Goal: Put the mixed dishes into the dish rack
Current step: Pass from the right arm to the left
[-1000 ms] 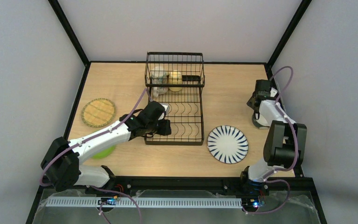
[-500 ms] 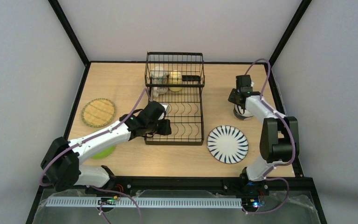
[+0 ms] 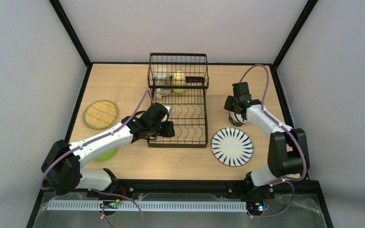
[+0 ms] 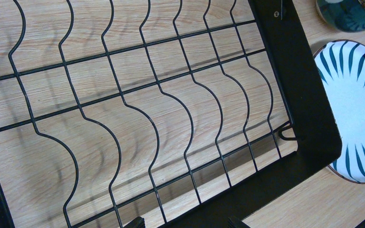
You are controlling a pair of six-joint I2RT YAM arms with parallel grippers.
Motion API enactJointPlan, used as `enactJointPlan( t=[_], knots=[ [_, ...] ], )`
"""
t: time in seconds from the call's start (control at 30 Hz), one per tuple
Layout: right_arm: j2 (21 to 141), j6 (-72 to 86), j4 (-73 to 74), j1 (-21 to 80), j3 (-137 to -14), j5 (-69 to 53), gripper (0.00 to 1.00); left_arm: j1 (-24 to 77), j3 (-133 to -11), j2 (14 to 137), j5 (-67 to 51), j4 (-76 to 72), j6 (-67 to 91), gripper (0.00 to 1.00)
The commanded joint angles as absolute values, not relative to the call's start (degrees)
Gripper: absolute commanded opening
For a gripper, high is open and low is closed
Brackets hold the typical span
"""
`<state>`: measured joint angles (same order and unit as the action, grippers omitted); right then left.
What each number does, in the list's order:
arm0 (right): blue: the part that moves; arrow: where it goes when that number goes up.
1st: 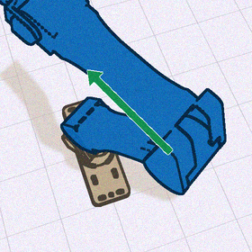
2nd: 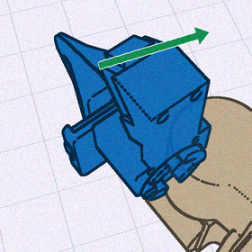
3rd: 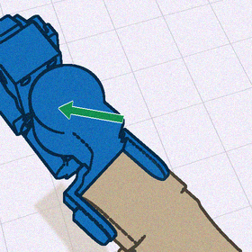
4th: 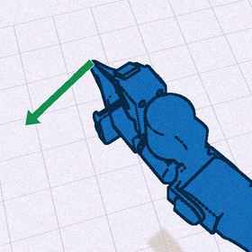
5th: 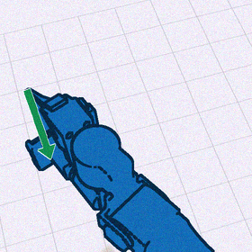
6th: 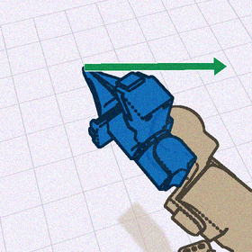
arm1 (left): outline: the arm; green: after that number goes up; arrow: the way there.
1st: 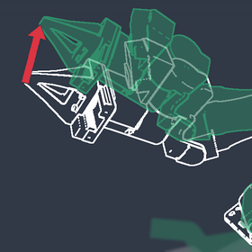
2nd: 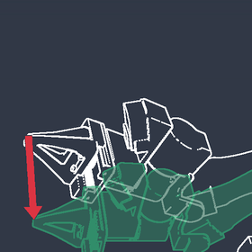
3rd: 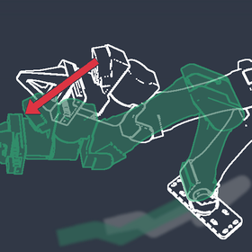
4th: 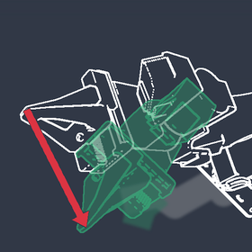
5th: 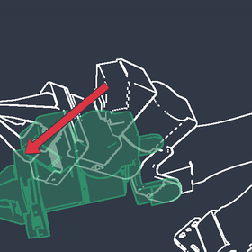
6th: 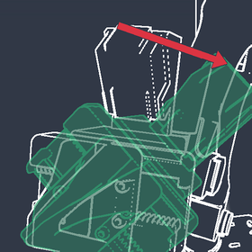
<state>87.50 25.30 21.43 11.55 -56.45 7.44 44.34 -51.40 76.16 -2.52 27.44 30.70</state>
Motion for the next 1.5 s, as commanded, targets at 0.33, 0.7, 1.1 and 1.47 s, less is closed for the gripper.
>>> enactJointPlan(
  t=[0.33, 0.7, 1.1, 1.47],
  knots=[
    [81.4, 27.2, 31.3, 12.5, -49.8, 5.4, 0.00, 45.1, -52.6, 73.0, -1.1, 29.5, 31.2, 0.99],
    [77.5, 25.5, 30.8, 12.5, -53.8, 6.9, 0.00, 45.6, -51.9, 71.3, -0.1, 30.2, 32.4, 0.99],
    [75.8, 22.6, 27.4, 12.5, -59.0, 3.4, 0.00, 45.9, -52.8, 72.0, 1.1, 30.7, 32.6, 0.99],
    [71.0, 24.1, 26.6, 12.5, -64.2, -4.2, 0.00, 46.5, -58.0, 75.2, 0.6, 31.7, 33.2, 0.99]
  ],
)
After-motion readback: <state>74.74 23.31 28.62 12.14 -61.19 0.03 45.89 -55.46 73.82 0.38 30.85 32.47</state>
